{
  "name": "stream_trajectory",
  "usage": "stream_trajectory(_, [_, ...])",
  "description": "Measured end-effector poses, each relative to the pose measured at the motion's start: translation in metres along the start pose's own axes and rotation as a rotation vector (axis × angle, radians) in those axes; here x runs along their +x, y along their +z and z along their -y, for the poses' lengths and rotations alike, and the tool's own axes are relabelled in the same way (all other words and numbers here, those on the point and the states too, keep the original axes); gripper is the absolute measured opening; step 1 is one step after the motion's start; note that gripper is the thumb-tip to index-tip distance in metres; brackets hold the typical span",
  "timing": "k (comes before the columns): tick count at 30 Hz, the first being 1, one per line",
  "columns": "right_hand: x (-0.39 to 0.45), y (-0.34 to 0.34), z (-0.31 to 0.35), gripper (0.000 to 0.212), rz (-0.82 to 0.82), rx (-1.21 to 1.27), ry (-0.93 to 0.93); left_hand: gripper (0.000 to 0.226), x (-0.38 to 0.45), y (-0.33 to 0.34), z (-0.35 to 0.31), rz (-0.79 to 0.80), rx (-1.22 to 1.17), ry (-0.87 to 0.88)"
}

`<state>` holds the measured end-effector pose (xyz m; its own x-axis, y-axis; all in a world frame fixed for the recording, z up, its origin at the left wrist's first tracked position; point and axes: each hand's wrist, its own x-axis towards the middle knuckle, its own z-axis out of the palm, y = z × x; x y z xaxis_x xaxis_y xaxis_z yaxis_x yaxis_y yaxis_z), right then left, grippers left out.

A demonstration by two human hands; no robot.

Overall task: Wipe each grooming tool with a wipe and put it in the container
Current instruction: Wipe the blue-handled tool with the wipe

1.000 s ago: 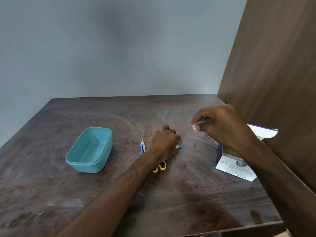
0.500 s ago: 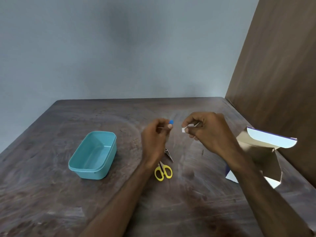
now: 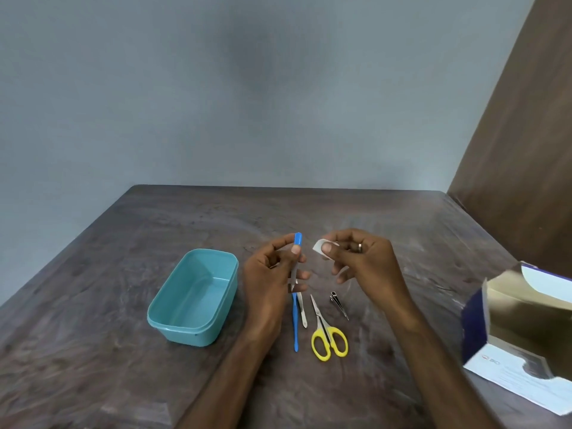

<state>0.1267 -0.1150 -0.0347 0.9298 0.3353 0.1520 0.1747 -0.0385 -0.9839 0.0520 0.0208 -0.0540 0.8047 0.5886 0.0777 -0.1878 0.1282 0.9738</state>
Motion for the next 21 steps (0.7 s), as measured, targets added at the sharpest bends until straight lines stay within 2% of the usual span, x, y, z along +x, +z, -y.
stream_trajectory(7, [-0.002,0.003,-0.011,0.010,-0.002,0.127,-0.006,0.039,0.002,0.006,0.008,0.113,0.084,0.011])
stream_trajectory(16, [-0.004,0.009,-0.018,0.011,-0.027,0.060,-0.085,0.026,0.001,0.008,0.014,0.161,0.043,0.026])
stream_trajectory(21, [-0.001,0.009,-0.027,0.032,-0.061,-0.037,-0.062,0.029,-0.002,0.010,0.013,0.149,0.026,0.027])
